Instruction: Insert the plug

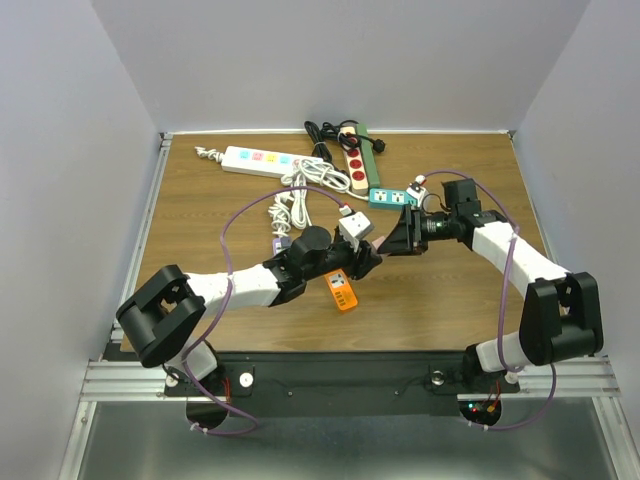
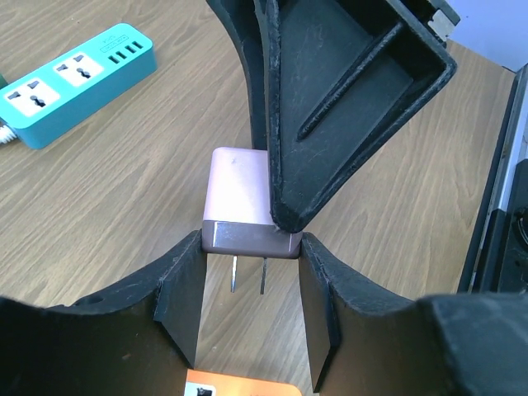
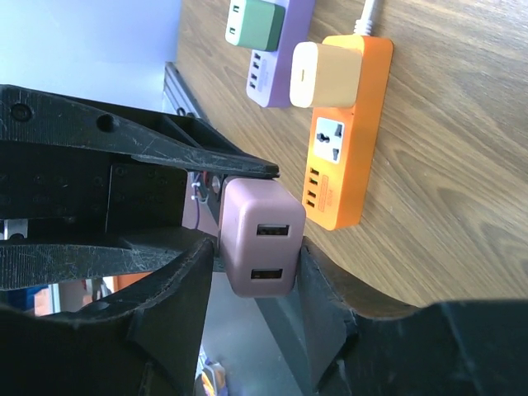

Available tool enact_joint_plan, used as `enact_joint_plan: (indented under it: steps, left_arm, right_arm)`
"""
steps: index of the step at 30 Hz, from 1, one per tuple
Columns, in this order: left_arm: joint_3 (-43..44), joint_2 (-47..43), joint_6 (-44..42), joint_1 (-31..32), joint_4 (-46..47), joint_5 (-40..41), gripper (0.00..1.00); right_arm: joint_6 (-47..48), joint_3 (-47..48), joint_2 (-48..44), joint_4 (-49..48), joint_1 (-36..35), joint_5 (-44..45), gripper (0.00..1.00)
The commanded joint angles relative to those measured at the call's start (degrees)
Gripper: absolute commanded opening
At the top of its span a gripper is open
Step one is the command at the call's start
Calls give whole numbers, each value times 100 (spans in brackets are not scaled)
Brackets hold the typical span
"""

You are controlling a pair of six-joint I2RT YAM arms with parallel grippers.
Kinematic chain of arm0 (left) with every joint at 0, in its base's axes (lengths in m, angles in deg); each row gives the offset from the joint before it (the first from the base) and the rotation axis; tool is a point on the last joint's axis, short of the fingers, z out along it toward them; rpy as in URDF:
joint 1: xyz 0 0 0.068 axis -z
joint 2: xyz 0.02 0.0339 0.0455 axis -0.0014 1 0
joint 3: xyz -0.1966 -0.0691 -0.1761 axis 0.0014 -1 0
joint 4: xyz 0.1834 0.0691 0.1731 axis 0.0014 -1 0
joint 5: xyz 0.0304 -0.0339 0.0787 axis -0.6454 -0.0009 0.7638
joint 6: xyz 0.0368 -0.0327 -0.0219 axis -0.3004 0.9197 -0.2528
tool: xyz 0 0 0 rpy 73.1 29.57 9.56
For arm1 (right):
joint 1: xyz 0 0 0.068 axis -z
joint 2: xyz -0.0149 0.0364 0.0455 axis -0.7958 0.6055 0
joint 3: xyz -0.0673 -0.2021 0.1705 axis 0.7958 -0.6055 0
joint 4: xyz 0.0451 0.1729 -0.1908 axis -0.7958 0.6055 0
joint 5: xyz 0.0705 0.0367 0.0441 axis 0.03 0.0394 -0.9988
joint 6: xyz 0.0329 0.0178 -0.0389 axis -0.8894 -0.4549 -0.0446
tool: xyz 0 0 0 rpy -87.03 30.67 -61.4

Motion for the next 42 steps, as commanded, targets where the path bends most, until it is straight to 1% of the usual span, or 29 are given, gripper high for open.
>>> enact_joint_plan:
  steps: [1,9,14,15,16,18,19,20,21,24,25,26,27,28,29,30,32,36,37,38,40,41,42]
  left_arm:
    - [-62,-255,67,1,448,-69,1]
    - [-53,-255,23,10,448,-148,1]
    - [-71,-255,23,36,465,-157,1]
    - [-79,-255,23,45,457,-157,1]
    - [-88,-255,41,45,465,-148,1]
    - [-97,-228,49,62,456,-157,3]
    - [-106,-220,84,71,448,-139,9]
    - [-115,-219,128,71,439,-96,15]
    - [-106,-219,181,71,413,-34,28]
    - [-80,-237,278,71,193,282,46]
    - [-71,-254,295,71,132,361,54]
    - [-88,-281,278,71,44,449,67]
    - [-114,-342,269,71,0,493,73]
    - [-167,-377,252,71,-53,563,83]
    - [-202,-430,243,71,-175,616,89]
    - [-237,-535,243,62,-246,678,93]
    - [-387,-667,304,54,-457,932,95]
    - [-659,-1167,488,-139,-905,1100,95]
    - [-755,-1273,646,-322,-967,1109,96]
    - [-800,-1370,743,-437,-1150,1353,96]
    - [-853,-1703,945,-710,-1327,1469,97]
    - [-809,-1801,1137,-946,-1641,1739,97]
    - [-757,-1984,1200,-1079,-1801,1838,98]
  right_arm:
    - [-57,-21,-26,-357,-68,-240,50]
    - [-400,-65,-35,-682,-77,-187,48]
    - [-575,-179,-17,-875,-77,-125,39]
    - [-602,-188,-17,-902,-77,-125,35]
    - [-628,-197,-17,-928,-77,-99,23]
    - [-708,-214,-52,-1007,-77,-29,10]
    - [-743,-223,-61,-1051,-77,93,1]
    - [-795,-241,-79,-1069,-77,164,0]
    - [-822,-232,-122,-1095,-77,304,0]
    - [-892,-223,-193,-1201,-77,577,0]
    - [-901,-197,-202,-1236,-77,648,0]
    - [-936,-136,-202,-1280,-68,787,0]
    - [-945,-101,-185,-1306,-68,867,0]
    - [-936,13,-141,-1350,-68,999,0]
    - [-928,66,-114,-1350,-77,1052,1]
    - [-884,136,-71,-1359,-68,1113,0]
    - [-779,338,70,-1377,-59,1272,0]
    - [-498,523,211,-1368,-68,1465,0]
    - [-436,550,202,-1368,-77,1544,0]
    - [-314,568,185,-1333,-190,1667,0]
    - [-164,603,63,-1254,-366,2026,0]
    - [-93,603,27,-1201,-576,2098,0]
    - [-84,603,-8,-1184,-656,2142,0]
